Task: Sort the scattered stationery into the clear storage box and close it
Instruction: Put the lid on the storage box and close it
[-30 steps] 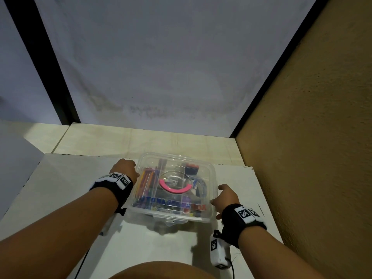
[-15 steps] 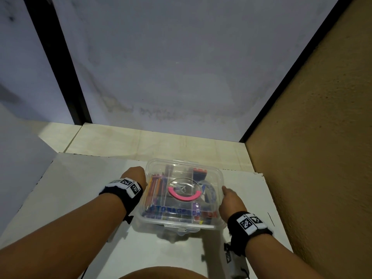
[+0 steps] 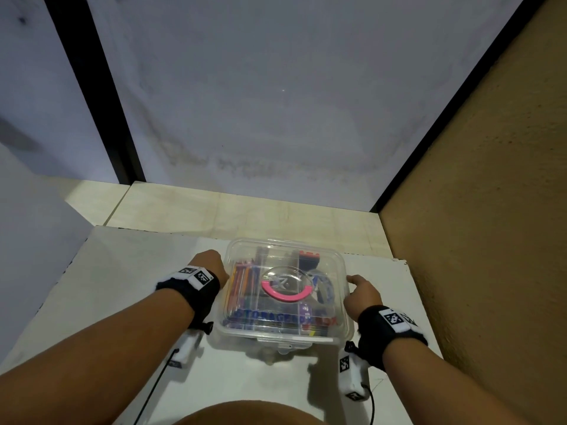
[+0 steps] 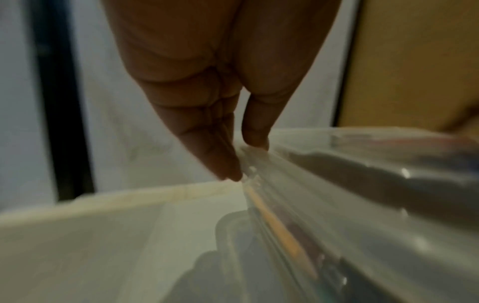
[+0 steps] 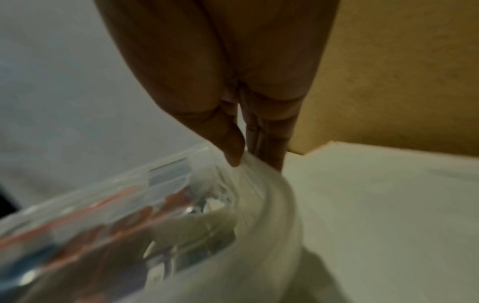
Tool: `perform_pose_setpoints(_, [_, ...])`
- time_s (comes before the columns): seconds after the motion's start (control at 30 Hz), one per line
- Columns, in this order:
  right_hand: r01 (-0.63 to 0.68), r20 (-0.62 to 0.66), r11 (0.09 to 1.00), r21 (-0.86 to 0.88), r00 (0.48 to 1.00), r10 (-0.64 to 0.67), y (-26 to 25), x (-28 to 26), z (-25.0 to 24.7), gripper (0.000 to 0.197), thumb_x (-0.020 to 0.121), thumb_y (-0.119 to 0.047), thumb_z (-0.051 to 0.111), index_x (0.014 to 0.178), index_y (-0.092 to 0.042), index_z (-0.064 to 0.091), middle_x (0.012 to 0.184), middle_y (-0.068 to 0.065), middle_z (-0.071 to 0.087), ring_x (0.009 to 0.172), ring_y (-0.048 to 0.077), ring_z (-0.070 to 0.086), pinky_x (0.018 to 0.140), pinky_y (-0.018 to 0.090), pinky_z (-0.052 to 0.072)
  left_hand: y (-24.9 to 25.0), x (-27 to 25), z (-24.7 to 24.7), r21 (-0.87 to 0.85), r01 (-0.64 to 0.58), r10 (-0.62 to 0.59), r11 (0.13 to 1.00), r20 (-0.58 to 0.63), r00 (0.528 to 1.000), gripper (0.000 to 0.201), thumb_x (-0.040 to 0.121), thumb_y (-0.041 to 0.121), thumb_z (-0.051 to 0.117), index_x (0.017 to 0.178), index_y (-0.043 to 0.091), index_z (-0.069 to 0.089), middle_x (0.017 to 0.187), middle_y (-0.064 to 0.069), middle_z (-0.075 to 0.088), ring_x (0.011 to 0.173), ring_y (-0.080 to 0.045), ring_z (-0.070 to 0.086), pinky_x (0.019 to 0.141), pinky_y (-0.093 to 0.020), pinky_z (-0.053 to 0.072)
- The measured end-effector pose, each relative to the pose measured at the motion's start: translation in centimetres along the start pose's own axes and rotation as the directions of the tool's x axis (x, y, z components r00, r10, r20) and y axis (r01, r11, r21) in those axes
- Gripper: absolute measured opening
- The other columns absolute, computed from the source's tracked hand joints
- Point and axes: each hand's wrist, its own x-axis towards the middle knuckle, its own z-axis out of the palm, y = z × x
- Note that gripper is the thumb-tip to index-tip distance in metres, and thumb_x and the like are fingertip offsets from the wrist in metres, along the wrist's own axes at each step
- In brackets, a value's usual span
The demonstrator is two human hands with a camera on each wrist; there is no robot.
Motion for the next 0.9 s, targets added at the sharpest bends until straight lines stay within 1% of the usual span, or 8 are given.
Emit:
perform_pose_setpoints(0.07, [-0.009,0.028,0.994,-0.108,1.000,0.012,-0.9,-0.3,-0.2,0.051,0.089,-0.003,0.048,0.140,-0.008,0.039,0.133,0.018,0.052,0.121,0.031,0.052,0.100,0.031,0.042,0.2,-0.3,0.6,0.016,-0.040,0.040,0.999,0.002,0.999,0.021,0.098,0.017,0.045,0.108,0.003,0.057,0.103,-0.005,0.056,0.109,-0.023,0.057,0.089,-0.032,0.047])
perform_pose_setpoints(0.17, [0.038,0.020,0.931,-0.364,0.999,-0.033,-2.9,-0.8,-0.3,0.050,0.090,-0.018,0.053,0.136,-0.007,0.037,0.139,0.016,0.039,0.127,0.033,0.043,0.105,0.038,0.040,0.5,-1.3,1.2,0.113,-0.203,0.220,0.973,-0.168,0.961,0.034,0.097,0.018,0.043,0.129,0.010,0.043,0.130,-0.010,0.045,0.121,-0.026,0.045,0.097,-0.036,0.042])
perform_pose_setpoints(0.23, [0.143,0.025,0.917,-0.372,0.989,-0.145,-4.3,-0.6,-0.3,0.057,0.087,-0.024,0.060,0.138,-0.010,0.037,0.141,0.013,0.035,0.129,0.032,0.039,0.106,0.040,0.038,0.9,-2.3,1.1,0.133,-0.409,0.429,0.903,-0.223,0.875,0.044,0.093,0.026,0.050,0.135,0.015,0.042,0.138,-0.008,0.042,0.125,-0.025,0.043,0.103,-0.035,0.042])
perform_pose_setpoints(0.33, [0.365,0.102,0.873,-0.324,0.931,-0.351,-6.4,0.3,0.1,0.069,0.081,-0.021,0.069,0.141,-0.014,0.036,0.144,0.008,0.040,0.133,0.027,0.038,0.111,0.040,0.035,1.2,-4.1,1.7,0.169,-0.652,0.667,0.739,-0.049,0.743,0.067,0.083,0.055,0.055,0.139,0.021,0.039,0.143,-0.005,0.036,0.129,-0.023,0.039,0.112,-0.038,0.034])
perform_pose_setpoints(0.4, [0.439,0.205,0.821,-0.365,0.898,-0.389,-7.6,0.9,0.4,0.087,0.074,-0.019,0.076,0.147,-0.019,0.027,0.147,0.004,0.037,0.137,0.026,0.032,0.113,0.045,0.031,0.9,-5.1,2.7,0.267,-0.692,0.698,0.671,0.088,0.710,0.090,0.076,0.068,0.053,0.147,0.024,0.022,0.155,-0.005,0.016,0.143,-0.027,0.017,0.120,-0.045,0.016])
perform_pose_setpoints(0.5, [0.469,0.304,0.765,-0.441,0.880,-0.364,-8.4,2.2,0.8,0.110,0.066,-0.022,0.082,0.151,-0.025,0.012,0.151,0.003,0.031,0.139,0.026,0.029,0.113,0.051,0.029,0.5,-5.3,4.1,0.320,-0.668,0.669,0.672,0.124,0.732,0.105,0.072,0.076,0.049,0.150,0.027,0.000,0.159,-0.004,-0.007,0.147,-0.028,-0.010,0.120,-0.051,-0.004])
perform_pose_setpoints(0.63, [0.481,0.359,0.710,-0.514,0.873,-0.331,-9.3,3.8,1.1,0.123,0.061,-0.028,0.086,0.151,-0.025,0.004,0.149,0.008,0.030,0.135,0.031,0.033,0.109,0.046,0.036,1.1,-5.7,4.6,0.303,-0.613,0.609,0.729,0.122,0.784,0.108,0.074,0.074,0.051,0.150,0.025,-0.007,0.158,-0.005,-0.016,0.146,-0.029,-0.018,0.110,-0.046,-0.019])
perform_pose_setpoints(0.9, [0.471,0.327,0.631,-0.616,0.882,-0.338,-10.2,5.1,2.5,0.110,0.038,-0.035,0.089,0.130,-0.035,0.030,0.124,0.005,0.046,0.115,0.032,0.048,0.092,0.048,0.049,1.8,-5.9,5.0,0.330,-0.582,0.575,0.744,0.129,0.808,0.108,0.074,0.070,0.054,0.150,0.023,-0.005,0.158,-0.009,-0.016,0.145,-0.031,-0.018,0.107,-0.049,-0.020])
